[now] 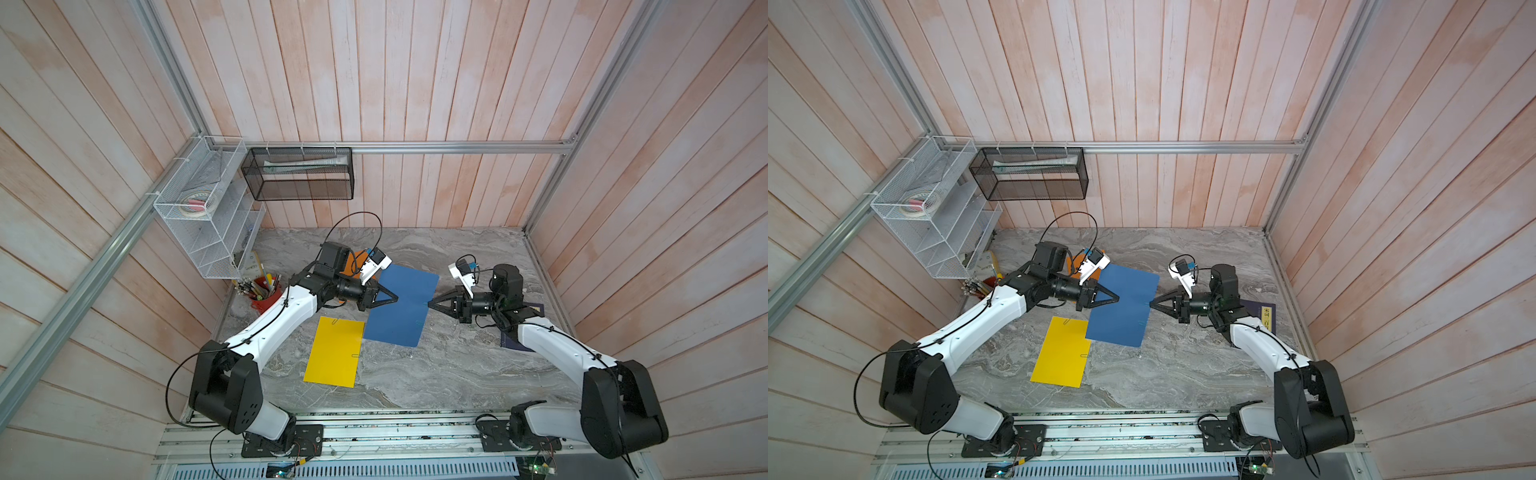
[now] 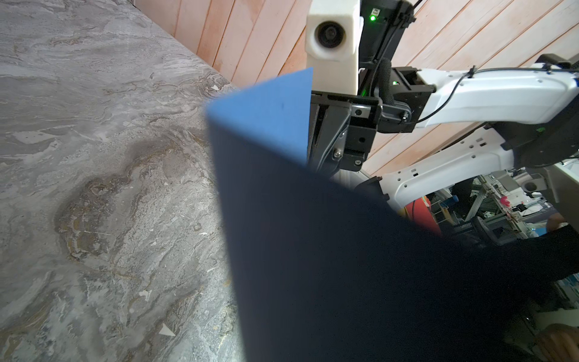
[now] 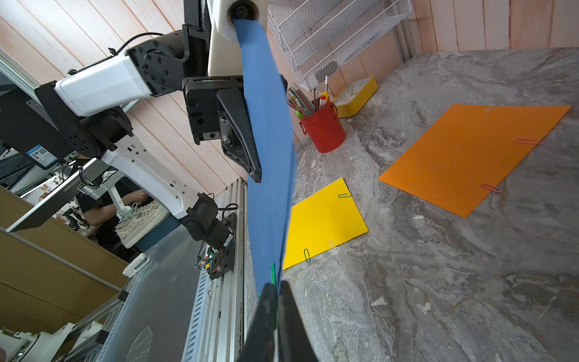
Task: Unclip the paperclips from the documents
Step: Remove the paper clip from the document.
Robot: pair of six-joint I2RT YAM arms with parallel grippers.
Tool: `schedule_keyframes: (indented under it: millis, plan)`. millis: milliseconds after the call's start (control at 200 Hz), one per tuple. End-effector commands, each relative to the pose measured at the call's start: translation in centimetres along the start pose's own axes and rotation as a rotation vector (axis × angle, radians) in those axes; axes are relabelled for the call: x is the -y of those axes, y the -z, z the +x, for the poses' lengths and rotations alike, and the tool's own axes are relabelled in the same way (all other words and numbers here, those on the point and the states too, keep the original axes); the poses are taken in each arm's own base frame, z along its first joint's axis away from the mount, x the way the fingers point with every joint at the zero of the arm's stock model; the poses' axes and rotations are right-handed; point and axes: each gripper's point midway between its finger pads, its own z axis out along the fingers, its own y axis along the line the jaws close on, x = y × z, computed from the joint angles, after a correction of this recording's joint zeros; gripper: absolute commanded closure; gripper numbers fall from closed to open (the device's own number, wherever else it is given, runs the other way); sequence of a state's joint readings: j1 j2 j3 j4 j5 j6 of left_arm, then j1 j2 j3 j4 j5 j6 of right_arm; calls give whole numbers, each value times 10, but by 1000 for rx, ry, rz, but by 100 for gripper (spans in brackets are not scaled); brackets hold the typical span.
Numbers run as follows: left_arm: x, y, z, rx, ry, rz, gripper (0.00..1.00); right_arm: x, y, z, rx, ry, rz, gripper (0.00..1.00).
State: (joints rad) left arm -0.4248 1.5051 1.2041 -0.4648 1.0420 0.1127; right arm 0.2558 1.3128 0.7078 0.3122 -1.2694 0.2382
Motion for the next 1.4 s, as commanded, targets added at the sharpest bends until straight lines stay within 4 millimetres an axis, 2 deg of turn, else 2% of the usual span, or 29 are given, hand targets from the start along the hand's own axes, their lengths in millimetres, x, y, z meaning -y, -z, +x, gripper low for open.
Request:
schedule_keyframes:
  millis: [0, 205, 1395]
  plan:
    - [6, 8, -12, 21, -51, -12, 100, -2, 3, -7, 8, 22, 11, 92]
    - [7, 8, -14, 21, -55, -12, 100, -2, 3, -7, 9, 21, 10, 95]
    - [5, 13, -14, 21, -55, -22, 100, 1, 5, -8, 12, 20, 24, 94]
